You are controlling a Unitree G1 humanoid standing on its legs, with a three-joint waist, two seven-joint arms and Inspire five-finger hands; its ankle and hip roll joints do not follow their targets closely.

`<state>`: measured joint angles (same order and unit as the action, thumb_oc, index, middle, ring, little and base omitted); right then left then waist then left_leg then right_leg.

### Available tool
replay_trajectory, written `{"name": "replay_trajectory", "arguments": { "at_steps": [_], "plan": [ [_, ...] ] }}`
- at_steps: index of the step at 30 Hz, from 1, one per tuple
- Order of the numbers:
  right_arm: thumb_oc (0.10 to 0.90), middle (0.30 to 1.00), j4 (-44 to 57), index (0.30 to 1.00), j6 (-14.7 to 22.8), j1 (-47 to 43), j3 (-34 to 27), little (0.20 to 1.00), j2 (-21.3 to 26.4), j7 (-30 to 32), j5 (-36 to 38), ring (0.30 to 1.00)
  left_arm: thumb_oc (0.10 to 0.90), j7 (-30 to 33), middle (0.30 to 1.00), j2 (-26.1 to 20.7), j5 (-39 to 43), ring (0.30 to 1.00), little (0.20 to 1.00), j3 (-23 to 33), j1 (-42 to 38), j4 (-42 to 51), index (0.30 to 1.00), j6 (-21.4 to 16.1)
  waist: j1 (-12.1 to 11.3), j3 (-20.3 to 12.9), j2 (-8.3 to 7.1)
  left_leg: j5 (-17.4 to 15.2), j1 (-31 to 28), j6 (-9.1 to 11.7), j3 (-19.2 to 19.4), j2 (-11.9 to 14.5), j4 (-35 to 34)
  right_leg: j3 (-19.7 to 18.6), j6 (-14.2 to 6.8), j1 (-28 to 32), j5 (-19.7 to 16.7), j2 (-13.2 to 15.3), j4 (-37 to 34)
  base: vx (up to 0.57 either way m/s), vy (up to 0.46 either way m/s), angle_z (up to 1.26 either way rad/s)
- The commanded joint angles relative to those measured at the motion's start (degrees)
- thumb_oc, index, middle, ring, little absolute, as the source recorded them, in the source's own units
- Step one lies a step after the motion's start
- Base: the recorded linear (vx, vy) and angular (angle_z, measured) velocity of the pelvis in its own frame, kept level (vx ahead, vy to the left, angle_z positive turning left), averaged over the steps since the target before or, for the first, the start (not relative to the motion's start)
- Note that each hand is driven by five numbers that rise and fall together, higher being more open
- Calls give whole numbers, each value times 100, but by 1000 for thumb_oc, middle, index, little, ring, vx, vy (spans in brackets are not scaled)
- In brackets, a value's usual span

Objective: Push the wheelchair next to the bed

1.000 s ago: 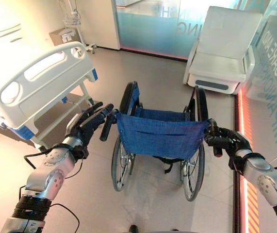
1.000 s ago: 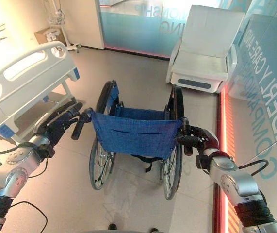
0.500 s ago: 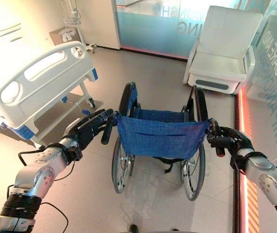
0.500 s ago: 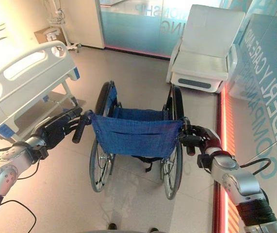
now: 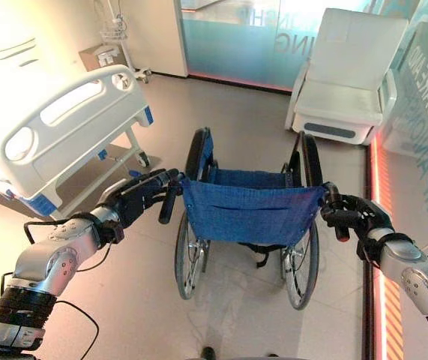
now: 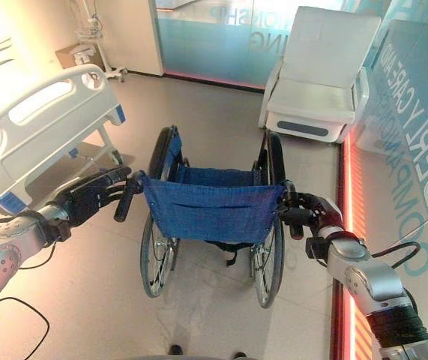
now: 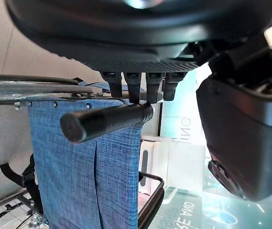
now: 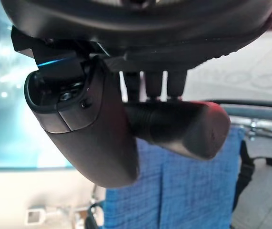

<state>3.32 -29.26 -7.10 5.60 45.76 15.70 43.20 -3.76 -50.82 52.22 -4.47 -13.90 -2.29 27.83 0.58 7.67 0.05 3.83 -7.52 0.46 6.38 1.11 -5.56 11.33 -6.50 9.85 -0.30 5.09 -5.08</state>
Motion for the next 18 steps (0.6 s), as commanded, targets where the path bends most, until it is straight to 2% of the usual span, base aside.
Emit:
{"name": "replay_trajectory", "arguments": {
  "at_steps": [1, 4, 6, 9, 10, 13, 18],
  "plan": [
    [400, 300, 614, 300, 511, -1410, 733, 300, 14, -393, 505, 300, 800, -445, 900, 97, 211, 900, 900, -890, -945, 335, 900, -31, -36, -324, -26, -533, -240, 16, 437, -227, 56, 132, -80, -113, -104, -134, 8, 0, 0, 0],
    [400, 300, 571, 300, 518, -1473, 801, 300, 8, -367, 541, 300, 800, -111, 900, -15, -324, 900, 900, -988, -1054, 187, 900, -21, -24, -316, -26, -527, -239, 6, 436, -230, 56, 107, -74, -111, -102, -147, 8, 0, 0, 0],
    [400, 300, 562, 300, 499, -1516, 824, 300, 14, -310, 596, 300, 800, 89, 900, -47, -286, 900, 900, -971, -1075, 87, 900, 67, -28, -312, -34, -526, -237, 3, 421, -233, 56, 103, -71, -104, -94, -149, 8, 0, 0, 0],
    [400, 300, 536, 300, 502, -1529, 824, 300, -7, -292, 610, 300, 800, 506, 900, -7, 372, 900, 900, -873, -1048, -18, 900, 342, -35, -315, -38, -517, -230, 4, 410, -235, 56, 102, -71, -100, -93, -150, 8, 1, -5, -1],
    [400, 300, 530, 300, 530, -1466, 786, 300, -63, -322, 545, 300, 800, 737, 900, 124, 749, 900, 900, -785, -945, -57, 900, 513, -38, -309, -43, -519, -236, 2, 402, -235, 56, 110, -73, -93, -91, -146, 8, 5, -14, -3],
    [400, 300, 587, 300, 575, -1338, 717, 300, -165, -307, 453, 300, 800, 1219, 900, 402, 1400, 900, 900, -690, -705, -15, 900, 687, -41, -295, -52, -515, -239, -4, 392, -233, 56, 131, -80, -85, -97, -133, 8, 0, 0, 0],
    [400, 300, 694, 300, 702, -1122, 632, 300, -277, -245, 372, 300, 800, 1761, 900, 741, 1399, 900, 900, -664, -340, 214, 900, 694, -71, -246, -68, -504, -235, -14, 357, -226, 56, 173, -77, -64, -99, -128, 8, 0, 0, 0]
  ]
}}
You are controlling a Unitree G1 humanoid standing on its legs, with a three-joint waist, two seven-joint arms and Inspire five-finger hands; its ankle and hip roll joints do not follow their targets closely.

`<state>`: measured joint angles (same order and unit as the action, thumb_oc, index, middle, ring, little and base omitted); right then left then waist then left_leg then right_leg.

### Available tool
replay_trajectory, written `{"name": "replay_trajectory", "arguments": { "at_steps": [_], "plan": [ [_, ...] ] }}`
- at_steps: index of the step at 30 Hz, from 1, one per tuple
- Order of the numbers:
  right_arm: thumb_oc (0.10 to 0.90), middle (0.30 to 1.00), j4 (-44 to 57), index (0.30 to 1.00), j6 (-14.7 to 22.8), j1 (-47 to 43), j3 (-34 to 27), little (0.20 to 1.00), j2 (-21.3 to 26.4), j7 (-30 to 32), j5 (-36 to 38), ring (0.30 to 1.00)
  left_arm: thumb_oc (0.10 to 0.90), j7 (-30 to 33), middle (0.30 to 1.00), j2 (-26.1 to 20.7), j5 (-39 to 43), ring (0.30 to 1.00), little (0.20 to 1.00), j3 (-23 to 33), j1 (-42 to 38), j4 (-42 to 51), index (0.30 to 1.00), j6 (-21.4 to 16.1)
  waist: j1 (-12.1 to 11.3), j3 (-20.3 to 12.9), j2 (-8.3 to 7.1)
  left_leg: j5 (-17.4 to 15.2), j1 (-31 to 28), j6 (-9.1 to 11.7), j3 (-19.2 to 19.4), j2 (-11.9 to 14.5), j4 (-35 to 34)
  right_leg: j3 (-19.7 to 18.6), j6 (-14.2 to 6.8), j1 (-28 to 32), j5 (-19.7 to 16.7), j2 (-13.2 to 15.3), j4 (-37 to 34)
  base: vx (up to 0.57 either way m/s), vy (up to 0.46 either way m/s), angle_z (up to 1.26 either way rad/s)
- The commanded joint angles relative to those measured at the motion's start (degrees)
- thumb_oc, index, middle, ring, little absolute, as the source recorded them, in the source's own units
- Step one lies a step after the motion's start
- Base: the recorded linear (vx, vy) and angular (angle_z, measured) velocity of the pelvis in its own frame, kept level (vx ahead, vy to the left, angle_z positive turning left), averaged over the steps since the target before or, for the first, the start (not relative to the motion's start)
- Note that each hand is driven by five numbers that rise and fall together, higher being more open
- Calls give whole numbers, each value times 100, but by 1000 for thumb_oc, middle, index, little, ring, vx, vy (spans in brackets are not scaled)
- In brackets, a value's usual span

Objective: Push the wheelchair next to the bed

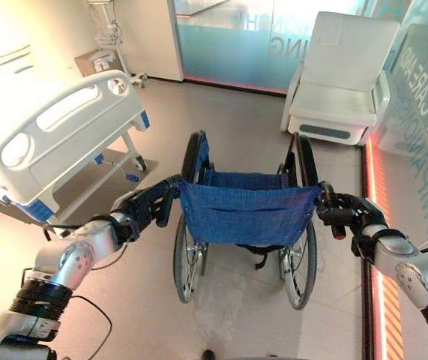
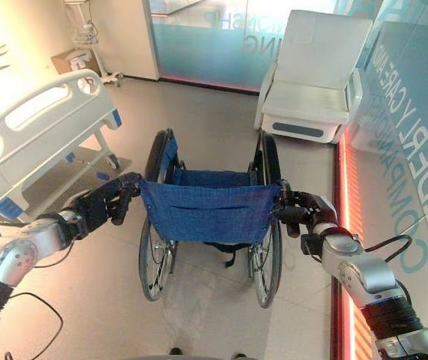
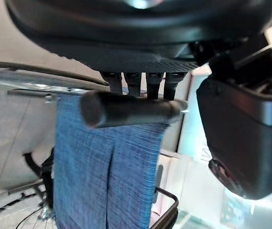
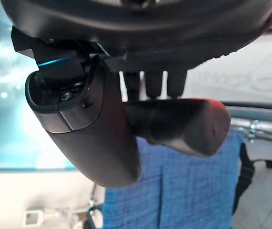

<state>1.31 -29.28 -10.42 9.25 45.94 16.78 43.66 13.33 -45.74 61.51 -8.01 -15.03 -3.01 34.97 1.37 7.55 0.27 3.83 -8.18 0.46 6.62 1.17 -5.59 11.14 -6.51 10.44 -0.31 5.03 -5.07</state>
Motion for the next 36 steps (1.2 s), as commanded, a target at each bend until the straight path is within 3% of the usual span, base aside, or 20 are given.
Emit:
{"name": "replay_trajectory", "arguments": {
  "at_steps": [1, 7, 12, 18, 25, 28, 32, 36],
  "plan": [
    [400, 300, 895, 300, 704, -789, 267, 300, -296, -354, 326, 300, 800, 55, 900, 233, 472, 900, 900, -310, -226, 289, 900, -20, -149, -235, -91, -504, -169, -14, 332, -233, 59, 193, -76, -122, -98, -123, 7, 0, 0, 0],
    [400, 300, 858, 300, 743, -809, 325, 300, -456, -273, 281, 300, 800, 30, 900, 401, -314, 900, 900, -370, -115, 377, 900, -122, -197, -195, -110, -488, -149, -7, 291, -220, 59, 238, -67, -122, -93, -131, 7, -11, -12, 0],
    [400, 300, 809, 300, 764, -906, 438, 300, -520, -190, 331, 300, 800, -364, 900, 350, -1190, 900, 900, -550, -320, 381, 900, -662, -192, -198, -110, -482, -149, 6, 278, -213, 59, 237, -50, -115, -83, -148, 7, 0, 0, 0],
    [400, 300, 768, 300, 682, -948, 484, 300, -596, -144, 343, 300, 800, -79, 900, 210, -1961, 900, 900, -572, -668, 623, 900, -1485, -165, -225, -109, -490, -150, 38, 248, -207, 59, 202, -30, -111, -67, -169, 7, 0, 0, 0],
    [400, 300, 782, 300, 608, -764, 273, 300, -688, -306, 210, 300, 800, 776, 900, 194, -2218, 900, 900, -222, -663, 770, 900, -1350, -144, -234, -114, -497, -151, 68, 263, -183, 59, 226, -16, -101, -41, -175, 7, 0, 0, 0],
    [400, 300, 755, 300, 582, -723, 180, 300, -684, -391, 189, 300, 800, 1050, 900, 206, -2485, 900, 900, -14, -549, 668, 900, -1493, -149, -233, -125, -499, -160, 73, 254, -184, 59, 251, -7, -90, -30, -169, 7, 0, 0, 0],
    [400, 300, 783, 300, 525, -669, 66, 300, -677, -439, 181, 300, 800, 1159, 900, 207, -2674, 900, 900, 238, -390, 687, 900, -1641, -167, -243, -132, -502, -159, 85, 233, -178, 59, 278, 4, -82, -14, -168, 7, 0, 0, 0],
    [400, 300, 830, 300, 491, -591, -39, 300, -690, -463, 128, 300, 800, 1039, 900, 189, -2559, 900, 900, 488, -209, 819, 900, -1443, -198, -240, -115, -500, -165, 101, 216, -167, 59, 310, 15, -58, 10, -167, 7, 0, 0, 0]
  ]
}}
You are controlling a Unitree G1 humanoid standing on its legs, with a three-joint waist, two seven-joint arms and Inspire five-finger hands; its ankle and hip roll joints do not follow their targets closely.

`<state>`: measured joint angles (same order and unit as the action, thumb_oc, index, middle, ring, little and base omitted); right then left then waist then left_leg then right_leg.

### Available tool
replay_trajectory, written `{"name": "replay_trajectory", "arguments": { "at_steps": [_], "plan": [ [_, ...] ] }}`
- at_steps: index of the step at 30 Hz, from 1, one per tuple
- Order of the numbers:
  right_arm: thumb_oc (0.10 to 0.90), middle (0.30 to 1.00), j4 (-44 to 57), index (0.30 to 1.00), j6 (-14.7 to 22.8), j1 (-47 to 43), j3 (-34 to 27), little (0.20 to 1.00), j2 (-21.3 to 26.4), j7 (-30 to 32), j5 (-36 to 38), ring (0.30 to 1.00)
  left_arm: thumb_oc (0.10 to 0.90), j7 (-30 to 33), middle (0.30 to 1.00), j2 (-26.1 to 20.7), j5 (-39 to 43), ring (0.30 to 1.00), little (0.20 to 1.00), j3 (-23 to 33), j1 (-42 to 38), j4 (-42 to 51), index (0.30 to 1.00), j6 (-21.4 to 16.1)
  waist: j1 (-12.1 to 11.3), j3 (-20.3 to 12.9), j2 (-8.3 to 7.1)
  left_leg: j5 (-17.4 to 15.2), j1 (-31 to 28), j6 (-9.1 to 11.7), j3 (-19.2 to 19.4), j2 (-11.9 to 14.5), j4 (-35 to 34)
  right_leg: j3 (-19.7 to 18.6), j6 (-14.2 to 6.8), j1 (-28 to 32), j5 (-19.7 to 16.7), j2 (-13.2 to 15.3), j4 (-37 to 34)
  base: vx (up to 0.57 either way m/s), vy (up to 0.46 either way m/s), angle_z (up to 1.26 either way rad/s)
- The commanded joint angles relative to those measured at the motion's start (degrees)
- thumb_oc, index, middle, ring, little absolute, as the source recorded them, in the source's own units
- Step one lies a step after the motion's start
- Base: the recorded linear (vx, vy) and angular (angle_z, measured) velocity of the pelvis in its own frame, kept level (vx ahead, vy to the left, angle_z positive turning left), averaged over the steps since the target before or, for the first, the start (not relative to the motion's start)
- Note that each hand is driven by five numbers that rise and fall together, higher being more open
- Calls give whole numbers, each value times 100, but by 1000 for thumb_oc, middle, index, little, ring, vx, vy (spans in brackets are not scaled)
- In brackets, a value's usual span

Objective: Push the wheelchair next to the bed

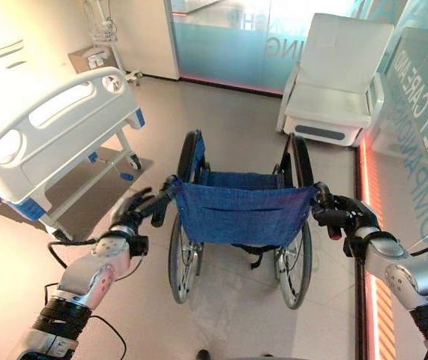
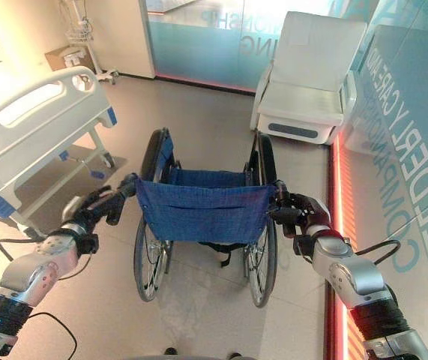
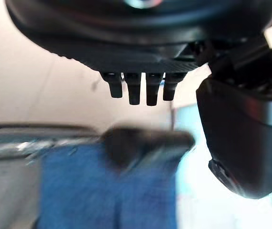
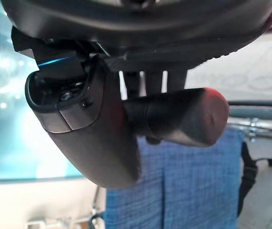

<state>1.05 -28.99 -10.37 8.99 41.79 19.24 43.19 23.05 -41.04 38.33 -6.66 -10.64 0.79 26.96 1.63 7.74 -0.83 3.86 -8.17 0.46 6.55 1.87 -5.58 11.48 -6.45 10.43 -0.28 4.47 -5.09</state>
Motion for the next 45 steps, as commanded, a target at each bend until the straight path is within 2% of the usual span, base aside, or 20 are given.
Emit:
{"name": "replay_trajectory", "arguments": {
  "at_steps": [1, 12, 20, 29, 38, 45],
  "plan": [
    [400, 300, 871, 300, 442, -617, -5, 300, -289, -676, 165, 300, 800, 21, 900, -273, -198, 900, 900, 381, -620, 463, 900, -541, -235, -256, 7, -500, -165, 99, 211, -242, 58, 279, 10, -53, 10, -112, 9, 0, 0, 0],
    [400, 300, 675, 300, 316, -997, 267, 300, -388, -503, 188, 300, 800, -494, 900, -317, -418, 900, 900, -92, -1108, 49, 900, -29, -215, -245, 44, -506, -195, 85, 217, -256, 58, 275, 3, -27, 14, -111, 9, 0, 0, 0],
    [400, 300, 596, 300, 321, -1011, 309, 300, -418, -541, 145, 300, 800, -669, 900, -279, -375, 900, 900, -357, -1303, -270, 900, 173, -136, -241, 60, -513, -222, 72, 263, -259, 58, 210, 7, -27, 7, -130, 9, 0, 0, 0],
    [400, 300, 491, 300, 353, -1104, 441, 300, -475, -550, 106, 300, 800, -622, 900, -184, -279, 900, 900, -691, -1621, -523, 900, -77, -55, -235, 75, -515, -227, 76, 305, -249, 58, 153, 13, -34, 5, -145, 9, 0, 0, 0],
    [400, 300, 322, 300, 311, -1347, 627, 300, -579, -501, 123, 300, 800, -199, 900, 93, -261, 900, 900, -1028, -2094, -796, 900, -293, 35, -235, 58, -525, -236, 76, 314, -256, 58, 98, 18, -38, -14, -150, 9, 0, 0, 0],
    [400, 300, 242, 300, 277, -1443, 683, 300, -706, -569, 28, 300, 800, -226, 900, 240, -291, 900, 900, -1157, -2319, -960, 900, -204, 73, -233, 56, -533, -239, 59, 315, -265, 58, 58, 35, -46, -13, -158, 9, 0, 0, 0]
  ]
}}
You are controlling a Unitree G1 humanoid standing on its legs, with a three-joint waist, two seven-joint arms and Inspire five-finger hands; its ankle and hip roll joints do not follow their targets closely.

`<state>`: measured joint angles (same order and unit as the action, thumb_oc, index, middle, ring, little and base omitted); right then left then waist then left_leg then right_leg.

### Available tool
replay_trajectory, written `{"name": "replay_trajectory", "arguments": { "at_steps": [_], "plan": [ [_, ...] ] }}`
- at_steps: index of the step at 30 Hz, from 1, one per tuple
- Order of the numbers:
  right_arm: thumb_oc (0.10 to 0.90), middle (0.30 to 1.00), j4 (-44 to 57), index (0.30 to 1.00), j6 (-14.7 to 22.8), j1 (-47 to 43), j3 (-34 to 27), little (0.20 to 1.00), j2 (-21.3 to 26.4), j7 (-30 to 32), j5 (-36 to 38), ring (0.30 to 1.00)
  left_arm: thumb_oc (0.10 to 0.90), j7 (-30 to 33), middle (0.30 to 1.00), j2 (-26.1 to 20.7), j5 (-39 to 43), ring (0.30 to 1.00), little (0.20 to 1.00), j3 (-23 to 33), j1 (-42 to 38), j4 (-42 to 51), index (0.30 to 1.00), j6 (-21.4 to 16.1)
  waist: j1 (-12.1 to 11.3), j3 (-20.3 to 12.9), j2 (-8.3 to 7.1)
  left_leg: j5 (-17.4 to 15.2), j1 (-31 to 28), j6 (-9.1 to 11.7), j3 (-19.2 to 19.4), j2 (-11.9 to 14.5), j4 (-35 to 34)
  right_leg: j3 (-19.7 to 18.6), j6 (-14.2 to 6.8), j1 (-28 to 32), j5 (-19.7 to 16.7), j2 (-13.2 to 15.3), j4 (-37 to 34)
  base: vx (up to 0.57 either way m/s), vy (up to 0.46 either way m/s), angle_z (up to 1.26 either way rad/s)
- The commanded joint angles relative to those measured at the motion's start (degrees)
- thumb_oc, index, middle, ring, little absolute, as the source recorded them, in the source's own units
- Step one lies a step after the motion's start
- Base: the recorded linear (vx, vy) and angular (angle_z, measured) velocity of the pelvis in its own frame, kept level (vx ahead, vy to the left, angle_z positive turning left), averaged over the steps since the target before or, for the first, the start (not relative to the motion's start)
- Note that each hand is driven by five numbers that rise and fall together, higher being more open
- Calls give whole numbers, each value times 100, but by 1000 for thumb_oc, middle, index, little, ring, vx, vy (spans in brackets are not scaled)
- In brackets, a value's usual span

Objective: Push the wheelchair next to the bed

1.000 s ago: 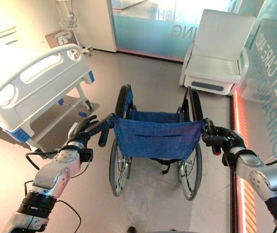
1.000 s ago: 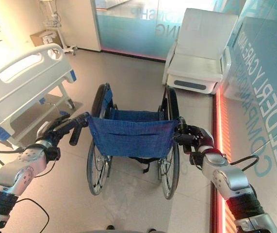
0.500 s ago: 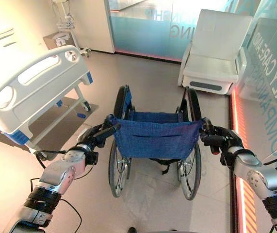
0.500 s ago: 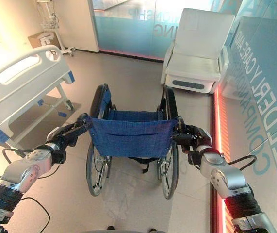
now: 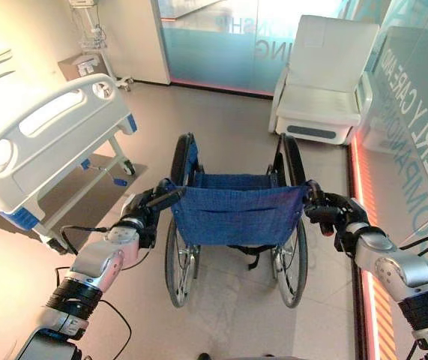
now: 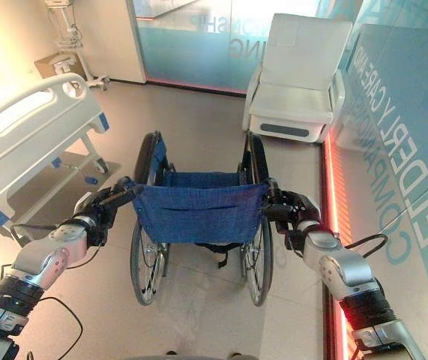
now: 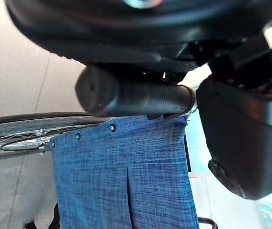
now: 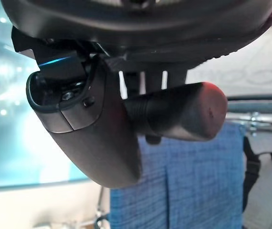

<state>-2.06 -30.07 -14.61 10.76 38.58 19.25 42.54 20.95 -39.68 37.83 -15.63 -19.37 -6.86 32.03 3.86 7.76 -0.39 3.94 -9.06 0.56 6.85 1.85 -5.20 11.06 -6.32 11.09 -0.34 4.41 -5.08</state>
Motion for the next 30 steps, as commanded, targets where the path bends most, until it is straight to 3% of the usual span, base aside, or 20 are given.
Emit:
{"name": "replay_trajectory", "arguments": {
  "at_steps": [1, 6, 7, 8, 10, 11, 16, 25, 30],
  "plan": [
    [400, 300, 534, 300, 386, -1034, 504, 300, -403, -582, 81, 300, 800, -78, 900, 126, -263, 900, 900, -273, -1452, -224, 900, -743, -146, -237, 13, -541, -150, 46, 291, -264, 20, 96, 23, -113, -6, -153, 8, 0, 0, 0],
    [400, 300, 511, 300, 404, -1035, 471, 300, -437, -605, 40, 300, 800, -573, 900, 230, -62, 900, 900, -351, -1442, -240, 900, -1027, -139, -229, 19, -546, -154, 43, 307, -260, 20, 97, 26, -110, -2, -150, 8, 0, 0, 0],
    [400, 300, 513, 300, 417, -1031, 463, 300, -458, -605, 15, 300, 731, -752, 796, 274, 126, 796, 796, -367, -1439, -194, 796, -1098, -138, -229, 20, -546, -153, 43, 317, -255, 20, 97, 26, -112, -4, -147, 8, 0, 0, 0],
    [400, 300, 512, 300, 421, -1027, 462, 300, -461, -610, 8, 300, 696, -771, 745, 281, 140, 745, 745, -370, -1438, -188, 745, -1108, -138, -229, 21, -547, -153, 43, 318, -254, 20, 97, 26, -113, -5, -147, 8, 0, 0, 0],
    [400, 300, 524, 300, 484, -977, 443, 300, -495, -638, -58, 300, 433, -1007, 349, 387, 582, 349, 349, -428, -1378, -60, 349, -1207, -136, -224, 25, -552, -157, 39, 325, -253, 20, 99, 23, -114, -13, -144, 8, 0, 0, 0],
    [400, 300, 539, 300, 502, -966, 445, 300, -499, -635, -74, 300, 400, -1077, 300, 440, 709, 300, 300, -448, -1348, -3, 300, -1219, -134, -222, 22, -555, -163, 38, 333, -253, 20, 102, 19, -113, -16, -141, 8, 0, 0, 0],
    [400, 300, 564, 300, 568, -957, 434, 300, -464, -587, -64, 300, 400, -1139, 300, 501, 938, 300, 300, -475, -1251, 167, 300, -1199, -144, -217, 21, -561, -180, 36, 353, -254, 20, 129, 8, -104, -24, -131, 8, 0, 0, 0],
    [400, 300, 371, 300, 393, -1284, 518, 300, -233, -533, 51, 300, 400, -1491, 300, 209, 651, 300, 300, -576, -1413, 216, 300, -635, -234, -206, -6, -547, -182, 30, 321, -272, 20, 218, -15, -84, -43, -96, 8, -1, 3, 0],
    [400, 300, 168, 300, 327, -1524, 668, 300, -151, -473, 220, 300, 400, -1443, 300, 31, 986, 300, 300, -614, -1592, 151, 300, -550, -276, -212, -11, -549, -195, 30, 298, -286, 20, 264, -18, -67, -49, -87, 8, 0, 0, 0]
  ]
}}
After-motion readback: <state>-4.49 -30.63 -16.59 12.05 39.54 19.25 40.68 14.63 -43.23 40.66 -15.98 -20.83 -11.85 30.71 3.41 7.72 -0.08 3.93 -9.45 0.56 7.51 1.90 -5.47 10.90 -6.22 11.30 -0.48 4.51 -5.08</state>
